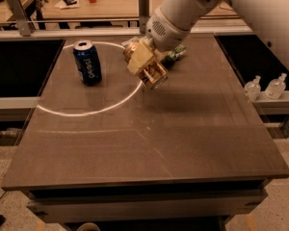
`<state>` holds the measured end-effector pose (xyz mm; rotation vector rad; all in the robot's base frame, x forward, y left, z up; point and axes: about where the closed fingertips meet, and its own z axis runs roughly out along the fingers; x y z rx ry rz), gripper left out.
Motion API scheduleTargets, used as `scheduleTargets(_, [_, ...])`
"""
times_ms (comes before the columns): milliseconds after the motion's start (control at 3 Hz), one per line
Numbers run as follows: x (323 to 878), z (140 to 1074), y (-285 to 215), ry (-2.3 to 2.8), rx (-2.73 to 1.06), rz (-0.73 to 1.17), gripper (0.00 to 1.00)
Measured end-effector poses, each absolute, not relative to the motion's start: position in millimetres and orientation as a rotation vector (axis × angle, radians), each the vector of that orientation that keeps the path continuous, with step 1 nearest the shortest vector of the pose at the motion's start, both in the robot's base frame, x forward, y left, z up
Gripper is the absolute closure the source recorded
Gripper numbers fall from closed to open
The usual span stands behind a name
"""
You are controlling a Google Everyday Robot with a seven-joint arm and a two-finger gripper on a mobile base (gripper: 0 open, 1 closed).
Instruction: Place orange can upright
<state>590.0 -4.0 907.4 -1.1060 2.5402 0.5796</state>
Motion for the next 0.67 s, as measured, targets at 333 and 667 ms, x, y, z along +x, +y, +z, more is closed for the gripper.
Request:
scheduleTargets(333, [586.0, 933.5, -10.2, 2.281, -1.18, 0.907, 1.0])
scheduleTargets(667, [566.6, 961.3, -13.4, 2.039, -1.322, 1.072, 1.0])
